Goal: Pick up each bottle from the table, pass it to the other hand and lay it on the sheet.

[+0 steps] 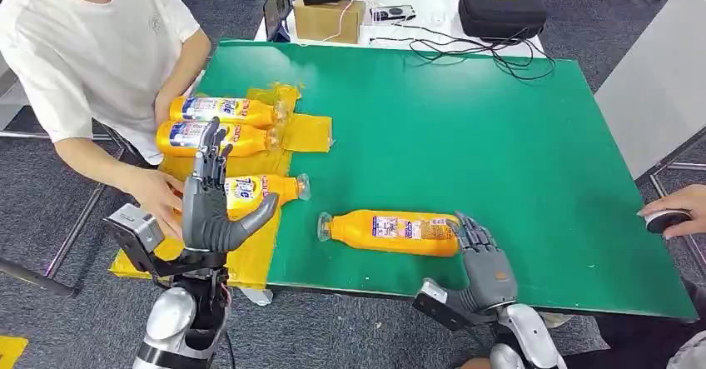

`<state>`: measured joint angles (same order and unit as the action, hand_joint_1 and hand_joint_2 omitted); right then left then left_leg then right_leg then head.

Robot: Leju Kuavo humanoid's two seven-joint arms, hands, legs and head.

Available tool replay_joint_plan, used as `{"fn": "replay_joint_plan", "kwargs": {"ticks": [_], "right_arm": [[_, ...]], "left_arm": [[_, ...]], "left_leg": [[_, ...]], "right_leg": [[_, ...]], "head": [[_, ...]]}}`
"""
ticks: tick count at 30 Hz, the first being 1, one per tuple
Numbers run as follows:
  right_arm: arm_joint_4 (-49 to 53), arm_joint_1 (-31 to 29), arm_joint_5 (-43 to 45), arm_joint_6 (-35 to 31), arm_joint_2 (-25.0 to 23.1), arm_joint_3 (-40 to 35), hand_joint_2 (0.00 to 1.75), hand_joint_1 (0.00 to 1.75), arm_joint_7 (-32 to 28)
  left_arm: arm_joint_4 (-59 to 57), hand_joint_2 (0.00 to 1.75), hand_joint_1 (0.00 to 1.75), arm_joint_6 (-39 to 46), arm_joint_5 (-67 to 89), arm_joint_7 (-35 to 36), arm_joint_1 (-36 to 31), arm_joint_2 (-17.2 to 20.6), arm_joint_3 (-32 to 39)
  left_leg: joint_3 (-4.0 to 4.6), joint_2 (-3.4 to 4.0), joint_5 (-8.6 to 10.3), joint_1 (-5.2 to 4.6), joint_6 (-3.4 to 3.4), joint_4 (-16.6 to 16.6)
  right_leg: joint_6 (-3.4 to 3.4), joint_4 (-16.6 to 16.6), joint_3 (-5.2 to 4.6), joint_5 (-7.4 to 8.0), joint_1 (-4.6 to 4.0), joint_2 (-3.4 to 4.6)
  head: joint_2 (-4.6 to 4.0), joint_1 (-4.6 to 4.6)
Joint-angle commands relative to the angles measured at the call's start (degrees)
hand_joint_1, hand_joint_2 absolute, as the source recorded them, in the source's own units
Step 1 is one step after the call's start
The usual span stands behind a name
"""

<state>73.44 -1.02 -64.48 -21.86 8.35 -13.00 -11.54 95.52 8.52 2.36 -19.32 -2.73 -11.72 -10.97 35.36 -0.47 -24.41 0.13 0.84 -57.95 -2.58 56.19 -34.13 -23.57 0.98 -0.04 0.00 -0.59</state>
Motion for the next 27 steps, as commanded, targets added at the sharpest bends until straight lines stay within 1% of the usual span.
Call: {"fn": "replay_joint_plan", "kwargs": {"ticks": [1, 2, 3, 4, 6, 7, 8, 9, 10, 13, 15, 16, 17, 18, 19, 20, 21, 22, 23, 27], "right_arm": [[-9.4, -5.1, 0.3, 2.5, -1.5, 0.1, 1.75, 0.00, 0.4], [-12.2, -7.1, -0.5, 2.4, -2.3, -0.9, 1.75, 0.00, 0.7], [-13.5, -7.9, -0.7, 2.5, -2.5, -1.4, 1.75, 0.00, 0.7], [-14.3, -8.3, -0.9, 2.2, -2.9, -1.7, 1.75, 0.00, 1.0], [-14.3, -8.3, -0.9, 2.2, -2.9, -1.7, 1.75, 0.00, 1.0], [-15.9, -9.1, -0.4, 2.4, -3.1, -2.3, 1.75, 0.00, 0.3], [-17.5, -10.2, 0.7, 1.9, -3.7, -2.7, 1.75, 0.00, -0.5], [-19.4, -12.0, 0.6, 2.2, -4.6, -3.4, 1.75, 0.00, -0.6], [-21.6, -13.7, 0.8, 1.5, -5.4, -3.9, 1.75, 0.00, -0.7], [-27.4, -19.2, -0.1, 0.4, -7.4, -6.0, 1.75, 0.00, -0.3], [-29.7, -21.7, -0.8, 0.6, -8.2, -7.1, 1.75, 0.00, -0.2], [-31.2, -23.0, -1.6, 0.3, -8.5, -8.0, 1.75, 0.00, 0.2], [-32.2, -23.8, -2.1, 0.0, -8.7, -8.6, 1.75, 0.00, 0.6], [-32.3, -23.9, -2.2, 0.0, -8.6, -8.7, 1.75, 0.00, 0.6], [-33.3, -24.6, -3.0, -0.5, -8.7, -9.4, 1.75, 0.00, 1.1], [-33.8, -24.8, -3.6, -0.8, -8.6, -10.0, 1.75, 0.00, 1.5], [-34.0, -24.7, -3.8, -0.8, -8.6, -10.2, 1.75, 0.00, 1.9], [-34.4, -24.8, -5.3, -0.5, -8.2, -11.2, 1.75, 0.00, 3.1], [-34.6, -24.8, -5.7, -0.3, -8.1, -11.4, 1.75, 0.00, 3.6], [-34.6, -24.6, -5.7, -0.5, -7.9, -11.4, 1.75, 0.00, 3.6]], "left_arm": [[-0.2, 1.75, 0.00, 1.1, 0.9, 0.4, -0.6, 0.7, -3.2], [-1.3, 1.75, 0.00, 1.5, 0.7, 1.1, -1.6, 0.7, -3.3], [-1.7, 1.75, 0.00, 1.8, 0.8, 1.2, -1.9, 0.6, -3.3], [-2.2, 1.75, 0.00, 1.9, 0.7, 1.2, -2.3, 0.6, -3.4], [-2.2, 1.75, 0.00, 1.9, 0.7, 1.2, -2.3, 0.6, -3.4], [-2.8, 1.75, 0.00, 2.3, 0.8, 1.2, -2.8, 0.5, -3.3], [-3.2, 1.75, 0.00, 2.4, 0.9, 1.2, -3.3, 0.4, -3.7], [-3.8, 1.75, 0.00, 2.2, 1.1, 1.2, -3.9, 0.3, -4.4], [-4.2, 1.75, 0.00, 2.1, 1.4, 1.0, -4.4, 0.3, -5.1], [-5.0, 1.75, 0.00, 2.6, 1.9, 0.5, -6.1, -0.1, -6.3], [-5.3, 1.75, 0.00, 2.7, 1.9, 0.5, -6.9, -0.3, -6.6], [-5.6, 1.75, 0.00, 2.8, 1.8, 0.5, -7.1, -0.4, -6.8], [-5.7, 1.75, 0.00, 2.8, 1.7, 0.5, -7.1, -0.4, -6.9], [-5.7, 1.75, 0.00, 2.8, 1.7, 0.5, -7.1, -0.4, -7.0], [-5.8, 1.75, 0.00, 2.9, 1.7, 0.5, -6.7, -0.4, -7.0], [-5.8, 1.75, 0.00, 2.9, 1.6, 0.4, -6.3, -0.4, -7.1], [-5.6, 1.75, 0.00, 2.8, 1.4, 0.2, -5.8, -0.3, -7.1], [-5.3, 1.75, 0.00, 2.9, 1.3, 0.2, -5.2, -0.3, -7.0], [-5.0, 1.75, 0.00, 2.9, 1.3, 0.1, -5.0, -0.3, -7.0], [-4.9, 1.75, 0.00, 2.8, 1.3, 0.0, -4.8, -0.2, -7.0]], "left_leg": [[-0.22, 0.09, -0.06, 0.02, -0.03, 0.1], [-0.32, 0.16, -0.11, 0.04, -0.04, 0.0], [-0.23, 0.22, -0.07, 0.05, -0.04, 0.0], [-0.34, 0.25, -0.11, 0.05, -0.05, 0.0], [-0.22, 0.15, -0.05, 0.05, -0.04, 0.0], [-0.31, 0.16, -0.08, 0.06, -0.06, 0.0], [-0.21, 0.08, -0.03, 0.05, -0.04, 0.0], [-0.31, 0.08, -0.04, 0.05, -0.05, 0.1], [-0.23, 0.10, -0.03, 0.05, -0.04, 0.1], [-0.32, 0.35, -0.07, 0.04, -0.05, 0.0], [-0.16, 0.25, 0.01, 0.04, -0.03, 0.0], [-0.25, 0.33, -0.02, 0.04, -0.04, 0.0], [-0.17, 0.25, 0.01, 0.02, -0.03, 0.0], [-0.30, 0.28, -0.02, 0.04, -0.06, 0.0], [-0.18, 0.16, 0.03, 0.03, -0.03, 0.0], [-0.45, 0.27, -0.08, 0.07, -0.09, 0.0], [-0.24, 0.16, 0.02, 0.01, -0.03, 0.1], [-0.34, 0.19, -0.03, 0.02, -0.04, 0.1], [-0.27, 0.13, 0.00, 0.02, -0.03, 0.1], [-0.32, 0.10, -0.03, 0.02, -0.04, 0.1]], "right_leg": [[0.09, -0.1, 0.21, -0.03, -0.03, 0.05], [0.12, -0.1, 0.31, -0.06, -0.06, 0.11], [0.09, -0.1, 0.22, 0.00, -0.06, 0.18], [0.12, -0.1, 0.33, -0.03, -0.06, 0.20], [0.09, -0.1, 0.23, 0.00, -0.05, 0.12], [0.13, -0.1, 0.32, -0.03, -0.07, 0.11], [0.10, -0.1, 0.23, -0.02, -0.05, 0.03], [0.13, -0.1, 0.33, -0.04, -0.06, 0.04], [0.11, -0.1, 0.25, -0.01, -0.05, 0.09], [0.15, 0.0, 0.26, 0.01, -0.05, 0.30], [0.09, 0.0, 0.13, 0.05, -0.04, 0.19], [0.13, 0.0, 0.20, 0.04, -0.05, 0.26], [0.10, 0.0, 0.13, 0.04, -0.03, 0.18], [0.13, 0.0, 0.25, 0.02, -0.05, 0.20], [0.08, 0.0, 0.16, 0.03, -0.03, 0.10], [0.19, 0.0, 0.41, -0.04, -0.09, 0.17], [0.07, 0.0, 0.22, 0.01, -0.02, 0.10], [0.10, 0.0, 0.31, -0.02, -0.03, 0.13], [0.07, 0.0, 0.26, -0.01, -0.02, 0.08], [0.09, 0.0, 0.33, -0.04, -0.03, 0.06]], "head": [[0.00, 0.00], [0.00, 0.00], [0.00, 0.02], [0.00, 0.02], [0.00, 0.02], [0.00, 0.00], [0.00, 0.02], [0.00, 0.04], [0.00, 0.02], [0.00, 0.00], [0.00, 0.02], [0.00, 0.00], [0.00, 0.02], [0.00, 0.00], [0.00, 0.02], [0.00, 0.00], [0.00, 0.02], [0.00, 0.00], [0.00, 0.00], [0.00, 0.02]]}}
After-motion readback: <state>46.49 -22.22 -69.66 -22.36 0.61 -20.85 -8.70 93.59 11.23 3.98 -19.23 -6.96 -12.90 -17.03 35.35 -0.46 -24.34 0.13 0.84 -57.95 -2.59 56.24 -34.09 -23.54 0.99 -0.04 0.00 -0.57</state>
